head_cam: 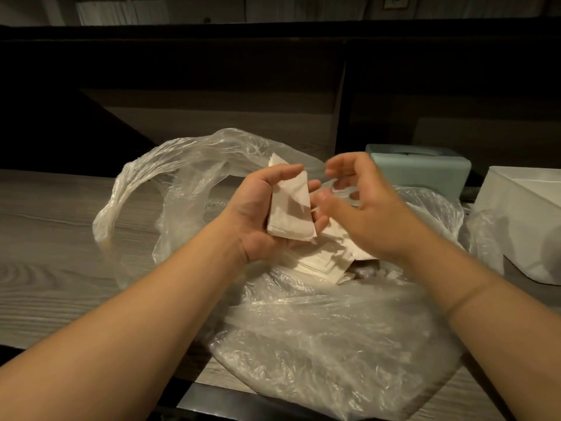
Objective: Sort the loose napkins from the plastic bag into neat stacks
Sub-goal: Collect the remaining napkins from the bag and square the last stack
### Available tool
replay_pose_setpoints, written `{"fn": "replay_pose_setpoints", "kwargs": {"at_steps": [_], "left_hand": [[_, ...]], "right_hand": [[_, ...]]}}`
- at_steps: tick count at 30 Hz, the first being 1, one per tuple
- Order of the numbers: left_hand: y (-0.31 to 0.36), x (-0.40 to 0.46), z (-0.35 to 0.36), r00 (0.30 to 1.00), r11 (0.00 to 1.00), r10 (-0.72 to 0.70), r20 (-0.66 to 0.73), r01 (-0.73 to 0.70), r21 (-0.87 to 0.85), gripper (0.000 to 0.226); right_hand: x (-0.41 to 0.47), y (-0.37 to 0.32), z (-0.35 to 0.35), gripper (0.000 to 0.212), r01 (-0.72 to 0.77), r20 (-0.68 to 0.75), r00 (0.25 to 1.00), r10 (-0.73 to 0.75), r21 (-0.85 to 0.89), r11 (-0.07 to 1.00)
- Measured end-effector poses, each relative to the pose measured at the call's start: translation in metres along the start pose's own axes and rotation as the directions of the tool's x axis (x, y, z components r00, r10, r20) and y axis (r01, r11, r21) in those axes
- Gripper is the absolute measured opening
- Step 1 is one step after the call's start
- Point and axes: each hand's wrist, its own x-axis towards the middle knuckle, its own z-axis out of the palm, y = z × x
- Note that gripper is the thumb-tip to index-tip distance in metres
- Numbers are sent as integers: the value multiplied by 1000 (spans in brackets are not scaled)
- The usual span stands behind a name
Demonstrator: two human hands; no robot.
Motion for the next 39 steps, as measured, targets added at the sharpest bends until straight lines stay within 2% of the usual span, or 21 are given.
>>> {"fn": "replay_pose_setpoints", "kwargs": {"at_steps": [2, 3, 6, 8, 15, 19, 29, 39], "left_hand": [[3, 0, -3, 998, 998, 51, -26, -52, -41, 47], [5, 0, -4, 997, 996, 67, -38, -69, -51, 46], [8, 0, -6, 995, 994, 86, -49, -89, -63, 44], [9, 0, -7, 995, 994, 86, -51, -89, -67, 45], [8, 1, -8, 997, 996, 62, -41, -65, -63, 45], [7, 3, -8, 999, 998, 44, -30, -45, -51, 42], [7, 4, -9, 999, 999, 41, -21, -42, -35, 45], [5, 3, -7, 999, 999, 39, -9, -39, -36, 41]], "right_hand": [[4, 2, -5, 18, -43, -24, 999, 42, -55, 998], [4, 3, -7, 13, -57, 7, 998, 58, -103, 993], [2, 4, -11, 15, -50, 205, 973, 109, -273, 961], [0, 4, -12, 19, -22, 322, 938, 133, -326, 945], [-1, 5, -17, 30, -29, 485, 849, 212, -357, 934], [-1, 4, -19, 36, -22, 524, 822, 223, -361, 932], [0, 5, -21, 35, 3, 566, 800, 199, -335, 942], [1, 10, -16, 12, 17, 506, 850, 147, -306, 952]]}}
